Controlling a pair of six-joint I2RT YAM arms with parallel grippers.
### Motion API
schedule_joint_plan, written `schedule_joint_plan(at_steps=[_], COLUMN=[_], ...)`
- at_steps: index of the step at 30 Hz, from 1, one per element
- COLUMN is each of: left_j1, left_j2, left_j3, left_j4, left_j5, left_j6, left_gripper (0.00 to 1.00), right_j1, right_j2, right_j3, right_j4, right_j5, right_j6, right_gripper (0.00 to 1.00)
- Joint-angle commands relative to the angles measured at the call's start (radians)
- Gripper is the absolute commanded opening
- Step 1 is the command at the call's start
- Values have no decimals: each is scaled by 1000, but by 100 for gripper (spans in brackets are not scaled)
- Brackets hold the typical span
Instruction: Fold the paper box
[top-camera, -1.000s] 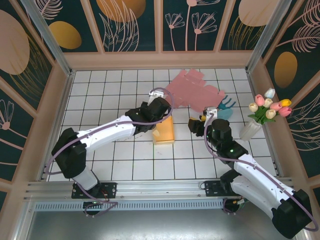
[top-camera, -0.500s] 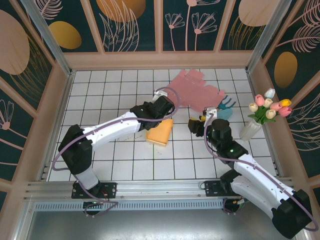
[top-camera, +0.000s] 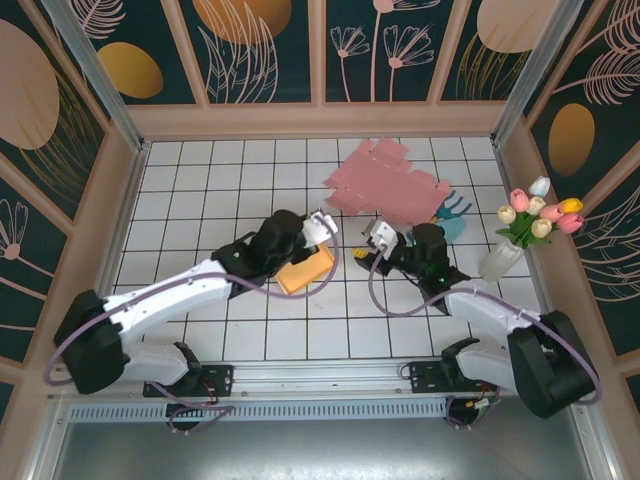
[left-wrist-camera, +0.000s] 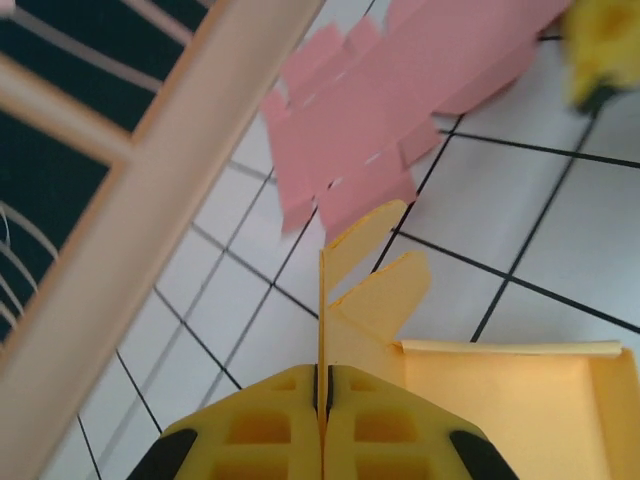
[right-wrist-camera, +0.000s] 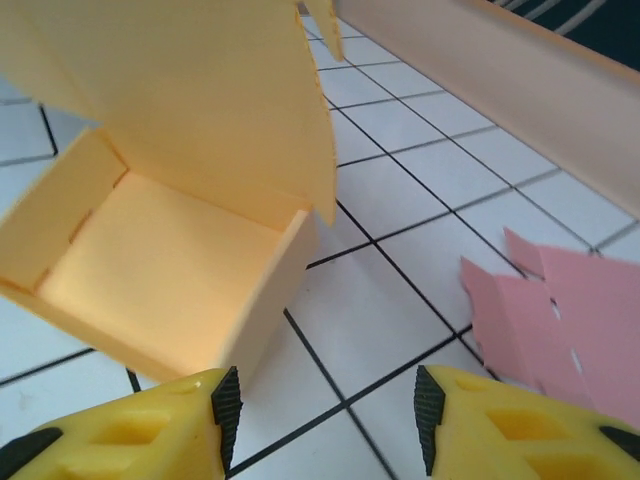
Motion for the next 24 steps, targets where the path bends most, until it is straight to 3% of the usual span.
schedule_joint_plan(at_steps=[1, 12, 24], left_j1=[-2, 0, -2], left_j2=[-78, -131, -128], left_j3=[-75, -114, -119], left_j4=[207, 199, 178], left_j5=[187, 332, 386], left_j6=[242, 270, 258], left_gripper=[0, 0, 0], right_j1=[-39, -67, -75], right_j2=[49, 65, 37], right_j3=[98, 220, 290], right_j4=[-17, -226, -400], right_j5=[-163, -283, -261], right_j6=[-228, -411, -511], right_gripper=[49, 37, 40])
